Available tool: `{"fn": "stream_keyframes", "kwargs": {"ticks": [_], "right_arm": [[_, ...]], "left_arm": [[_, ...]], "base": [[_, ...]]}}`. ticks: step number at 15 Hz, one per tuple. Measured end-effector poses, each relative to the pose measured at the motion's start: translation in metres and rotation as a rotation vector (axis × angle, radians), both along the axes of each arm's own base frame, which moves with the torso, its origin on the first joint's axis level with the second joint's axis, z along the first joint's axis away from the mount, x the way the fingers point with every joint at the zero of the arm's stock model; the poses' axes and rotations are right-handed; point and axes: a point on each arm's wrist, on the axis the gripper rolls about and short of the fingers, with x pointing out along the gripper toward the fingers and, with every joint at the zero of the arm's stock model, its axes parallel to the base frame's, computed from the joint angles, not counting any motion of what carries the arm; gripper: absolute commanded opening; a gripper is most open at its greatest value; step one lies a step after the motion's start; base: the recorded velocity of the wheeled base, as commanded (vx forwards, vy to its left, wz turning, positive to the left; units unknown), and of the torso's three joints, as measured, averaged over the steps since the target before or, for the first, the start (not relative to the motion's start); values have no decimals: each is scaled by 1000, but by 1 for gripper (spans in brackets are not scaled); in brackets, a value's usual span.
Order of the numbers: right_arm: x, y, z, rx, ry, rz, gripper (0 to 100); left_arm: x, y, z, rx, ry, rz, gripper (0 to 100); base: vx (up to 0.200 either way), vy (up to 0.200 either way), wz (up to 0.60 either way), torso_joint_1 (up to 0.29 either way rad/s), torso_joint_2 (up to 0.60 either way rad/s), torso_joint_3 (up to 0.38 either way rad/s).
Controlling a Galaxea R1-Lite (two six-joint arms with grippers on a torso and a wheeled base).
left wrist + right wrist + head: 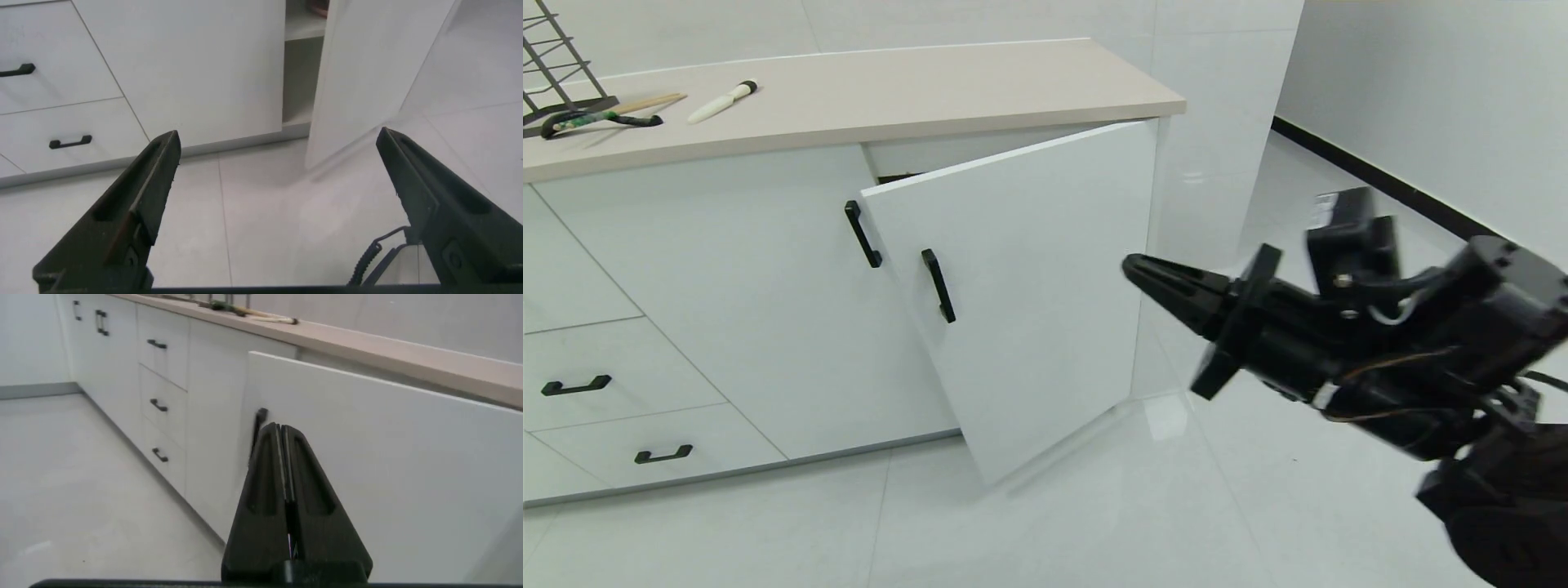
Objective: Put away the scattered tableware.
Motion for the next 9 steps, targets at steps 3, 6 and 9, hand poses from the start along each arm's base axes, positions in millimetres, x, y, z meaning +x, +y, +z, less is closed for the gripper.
{"fn": "stream_keyframes", "kwargs": {"ticks": [3,6,9], "right_arm": [[-44,-70,5,3,-5,-121,0],[-100,-131,-8,10,-19,-275,0],[-157,-167,-18,38,-72,-412,0]], "left_arm": [[0,0,0,1,0,0,100],[0,0,0,7,0,0,100],[0,0,0,16,0,1,100]], "base": [[0,0,0,0,0,0],[0,0,0,0,0,0],[0,0,0,0,0,0]]}}
